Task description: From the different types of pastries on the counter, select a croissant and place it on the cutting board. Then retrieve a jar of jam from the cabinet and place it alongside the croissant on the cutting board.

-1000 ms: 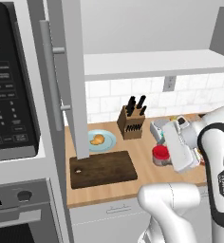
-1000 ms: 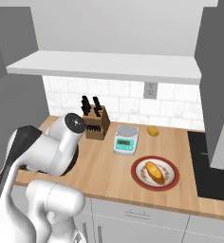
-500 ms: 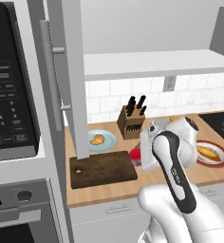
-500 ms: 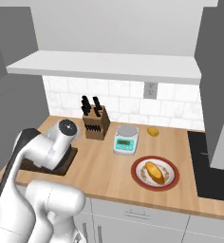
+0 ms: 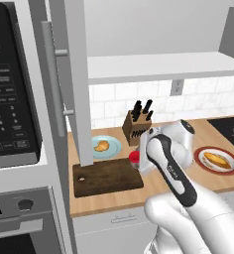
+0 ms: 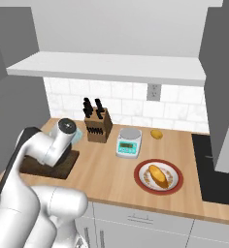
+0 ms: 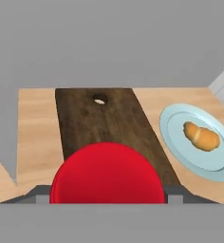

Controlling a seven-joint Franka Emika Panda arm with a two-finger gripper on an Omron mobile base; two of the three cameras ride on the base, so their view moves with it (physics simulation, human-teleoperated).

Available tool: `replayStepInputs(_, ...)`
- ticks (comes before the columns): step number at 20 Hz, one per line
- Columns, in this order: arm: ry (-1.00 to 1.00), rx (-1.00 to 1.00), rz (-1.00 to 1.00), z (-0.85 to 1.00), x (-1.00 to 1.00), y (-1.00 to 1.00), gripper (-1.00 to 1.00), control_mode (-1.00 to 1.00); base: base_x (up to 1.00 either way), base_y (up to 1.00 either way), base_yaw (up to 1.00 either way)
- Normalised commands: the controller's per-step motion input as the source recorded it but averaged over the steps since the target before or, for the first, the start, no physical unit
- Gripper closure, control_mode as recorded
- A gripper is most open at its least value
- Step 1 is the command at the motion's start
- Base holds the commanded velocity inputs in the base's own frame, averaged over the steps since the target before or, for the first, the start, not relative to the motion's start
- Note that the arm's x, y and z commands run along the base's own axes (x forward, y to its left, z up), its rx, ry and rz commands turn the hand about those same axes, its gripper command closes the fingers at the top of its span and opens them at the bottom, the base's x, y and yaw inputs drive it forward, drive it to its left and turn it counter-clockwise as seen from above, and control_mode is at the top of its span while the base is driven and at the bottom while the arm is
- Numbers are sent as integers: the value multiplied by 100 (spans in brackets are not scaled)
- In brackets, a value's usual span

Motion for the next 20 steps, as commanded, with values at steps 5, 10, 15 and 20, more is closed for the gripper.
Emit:
replayStepInputs(5, 0, 0, 2, -68, 15, 0, 100, -100, 0, 0, 0)
replayStepInputs(10, 0, 5, 4, -78, 2, 0, 100, -100, 0, 0, 0)
replayStepInputs(15, 0, 20, 1, -42, 5, 0, 100, -100, 0, 0, 0)
replayStepInputs(20, 0, 3, 0, -7, 0, 0, 100, -100, 0, 0, 0)
